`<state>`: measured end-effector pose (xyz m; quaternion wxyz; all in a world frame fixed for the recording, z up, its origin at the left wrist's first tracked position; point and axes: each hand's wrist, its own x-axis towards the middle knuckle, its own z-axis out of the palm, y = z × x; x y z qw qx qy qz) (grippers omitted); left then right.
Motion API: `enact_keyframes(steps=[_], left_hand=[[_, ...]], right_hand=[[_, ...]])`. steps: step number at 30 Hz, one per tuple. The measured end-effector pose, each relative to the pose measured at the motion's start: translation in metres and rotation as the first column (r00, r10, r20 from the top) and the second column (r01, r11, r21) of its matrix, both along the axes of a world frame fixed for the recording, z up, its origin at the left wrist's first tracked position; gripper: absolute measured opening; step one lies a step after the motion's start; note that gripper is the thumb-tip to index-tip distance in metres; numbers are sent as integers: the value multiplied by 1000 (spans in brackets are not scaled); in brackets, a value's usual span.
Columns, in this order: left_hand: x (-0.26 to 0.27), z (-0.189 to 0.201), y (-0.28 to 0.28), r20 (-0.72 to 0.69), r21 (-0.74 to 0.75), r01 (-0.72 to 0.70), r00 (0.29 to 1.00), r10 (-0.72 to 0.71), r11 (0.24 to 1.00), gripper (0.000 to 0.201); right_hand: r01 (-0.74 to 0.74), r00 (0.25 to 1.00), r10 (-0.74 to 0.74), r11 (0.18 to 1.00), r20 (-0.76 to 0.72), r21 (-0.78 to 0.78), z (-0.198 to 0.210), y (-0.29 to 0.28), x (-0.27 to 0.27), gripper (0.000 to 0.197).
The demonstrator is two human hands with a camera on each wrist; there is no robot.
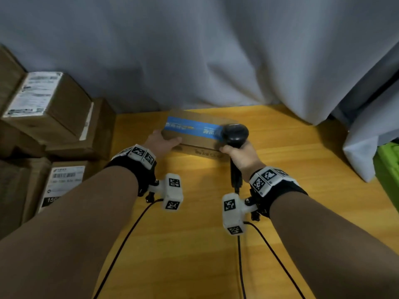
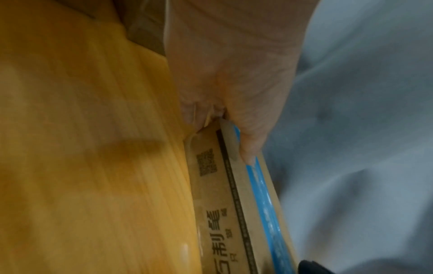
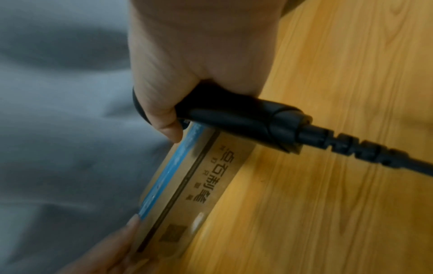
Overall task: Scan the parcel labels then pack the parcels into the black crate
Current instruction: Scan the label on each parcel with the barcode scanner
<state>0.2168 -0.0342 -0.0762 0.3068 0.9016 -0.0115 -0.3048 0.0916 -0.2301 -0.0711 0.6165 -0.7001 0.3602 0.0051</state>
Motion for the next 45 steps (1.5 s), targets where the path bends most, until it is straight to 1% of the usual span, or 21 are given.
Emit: enact_keyframes(steps=[2, 3, 6, 7, 10, 12, 14, 16, 17, 19, 22, 24, 27, 29, 31, 33, 35, 36, 39, 42, 45], left_hand=[[-2, -9, 14, -11, -40, -29, 1000, 29, 999, 126], [-8, -3, 20, -6, -81, -45, 999, 45, 996, 122], [-32, 23, 34, 8, -222, -90, 996, 94, 971, 89], [-38, 29, 37, 9, -258, -86, 996, 92, 962, 83], [-49, 50, 44, 83, -377, -79, 989, 119, 923, 80], [-53, 70, 51, 143, -401, -76, 979, 144, 913, 87], [-54, 88, 62, 162, -412, -42, 980, 118, 910, 98], [-54, 103, 77, 178, -386, 0, 981, 75, 922, 102], [-55, 112, 84, 205, -362, 27, 977, 52, 932, 99], [-55, 127, 96, 313, -324, 59, 949, 48, 944, 83], [-52, 147, 108, 488, -280, 72, 870, 77, 957, 63], [-50, 162, 113, 521, -263, 78, 850, 74, 962, 51], [-53, 188, 114, 433, -399, 104, 897, 88, 911, 45], [-53, 197, 118, 395, -426, 94, 914, 92, 900, 46], [-56, 198, 123, 369, -423, 58, 923, 113, 904, 50], [-59, 196, 128, 331, -461, -28, 922, 202, 887, 53], [-62, 197, 132, 311, -524, -105, 900, 305, 845, 49], [-61, 199, 134, 298, -537, -121, 899, 321, 835, 44], [-56, 203, 143, 229, -539, -123, 931, 285, 833, 44], [-56, 209, 150, 234, -529, -121, 931, 281, 840, 40], [-60, 221, 149, 308, -462, -38, 930, 200, 886, 43]], right_hand=[[28, 999, -28, 999, 16, 18, -1, 3, -1, 47], [47, 998, -48, 999, 30, 22, -1, 3, -2, 47], [99, 993, -102, 994, 63, 36, 4, 2, -7, 44], [101, 991, -104, 994, 79, 46, 5, 2, -9, 44], [78, 988, -90, 992, 128, 96, 21, 13, -15, 33], [89, 982, -119, 976, 147, 197, 36, 24, -17, 28], [69, 979, -125, 949, 164, 309, 50, 31, -19, 28], [6, 982, -79, 922, 173, 387, 64, 34, -22, 14], [-23, 983, -55, 909, 176, 416, 70, 35, -23, 8], [-69, 979, -27, 889, 202, 452, 82, 36, -23, 8], [-110, 977, 22, 907, 214, 407, 99, 40, -23, 25], [-163, 975, 90, 914, 204, 373, 110, 42, -23, 36], [-212, 970, 157, 921, 186, 328, 122, 47, -23, 36], [-163, 975, 103, 936, 199, 312, 130, 52, -22, 34], [-101, 972, 14, 925, 233, 366, 138, 55, -17, 35], [-85, 965, -36, 895, 261, 438, 150, 60, -12, 30], [-102, 956, -35, 891, 292, 442, 162, 63, -10, 31], [-123, 952, -13, 899, 307, 420, 168, 65, -9, 32], [-209, 924, 87, 931, 373, 298, 178, 69, -11, 37], [-287, 906, 195, 935, 375, 208, 180, 75, -15, 54], [-392, 862, 338, 917, 378, 74, 183, 78, -20, 45]])
